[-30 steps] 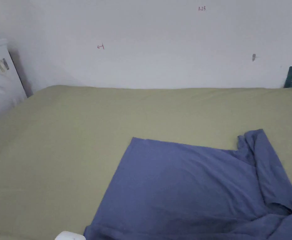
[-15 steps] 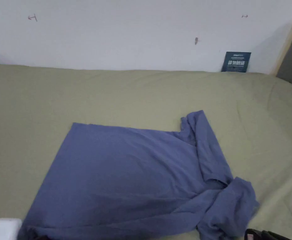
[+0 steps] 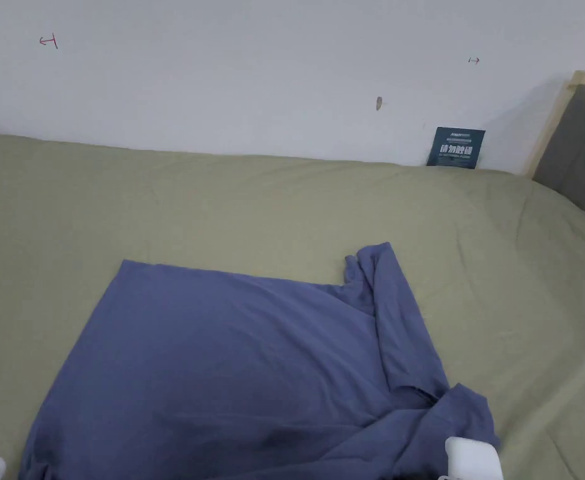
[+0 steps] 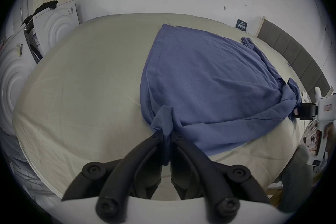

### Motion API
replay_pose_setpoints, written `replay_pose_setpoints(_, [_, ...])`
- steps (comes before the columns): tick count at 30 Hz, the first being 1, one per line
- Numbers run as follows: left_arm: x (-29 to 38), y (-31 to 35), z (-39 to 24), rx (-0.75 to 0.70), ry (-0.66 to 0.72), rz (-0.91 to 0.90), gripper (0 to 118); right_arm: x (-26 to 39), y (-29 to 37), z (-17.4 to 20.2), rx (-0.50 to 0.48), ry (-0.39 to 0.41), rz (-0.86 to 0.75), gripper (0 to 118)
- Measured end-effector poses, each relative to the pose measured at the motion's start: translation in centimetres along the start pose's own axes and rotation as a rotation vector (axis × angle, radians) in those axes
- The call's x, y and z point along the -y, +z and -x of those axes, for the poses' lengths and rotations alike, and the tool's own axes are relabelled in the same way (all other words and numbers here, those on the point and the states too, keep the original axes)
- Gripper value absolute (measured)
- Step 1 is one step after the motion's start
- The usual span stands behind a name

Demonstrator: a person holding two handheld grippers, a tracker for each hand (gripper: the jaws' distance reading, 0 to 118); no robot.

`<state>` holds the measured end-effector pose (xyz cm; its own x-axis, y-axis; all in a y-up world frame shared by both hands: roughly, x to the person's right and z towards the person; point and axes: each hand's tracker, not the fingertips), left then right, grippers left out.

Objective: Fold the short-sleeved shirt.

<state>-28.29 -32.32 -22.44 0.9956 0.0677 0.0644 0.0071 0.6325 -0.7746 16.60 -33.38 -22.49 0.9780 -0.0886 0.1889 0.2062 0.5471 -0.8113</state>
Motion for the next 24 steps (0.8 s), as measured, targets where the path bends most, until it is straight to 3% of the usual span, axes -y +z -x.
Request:
replay_pose_setpoints(1, [0.0,0.0,0.1,0.004,0.0,-0.001,7,0.0,-0.1,-0.1,-0.014,0.01,-0.029,55])
replay_pose_setpoints(2, [0.0,0.0,0.3,0.008,0.008,-0.001,7,0.1,0.2,-0.2,0.009,0.021,-0.073,26])
replay_pose_setpoints(3, [0.0,0.0,0.4,0.016,0.015,-0.001,7,0.2,0.7,-0.5,0.029,0.039,-0.117,6])
replay_pose_setpoints(4, [0.0,0.1,0.5,0.019,0.019,-0.004,7,0.3,1.2,-0.7,0.062,0.035,-0.134,6])
replay_pose_setpoints(7, [0.0,0.3,0.9,0.039,0.035,-0.011,7,0.1,2.8,-2.2,-0.027,0.008,-0.09,6])
replay_pose_setpoints(9, [0.1,0.7,1.0,0.059,0.041,-0.027,7,0.5,4.9,-2.6,-0.011,0.023,-0.181,6])
replay_pose_setpoints(14, [-0.2,2.9,1.3,0.103,0.088,-0.097,7,0.4,9.4,-4.5,-0.094,-0.056,-0.317,6])
replay_pose_setpoints(24, [-1.1,8.3,1.0,0.16,0.087,-0.214,7,-0.2,16.4,-6.7,-0.141,-0.118,-0.432,6])
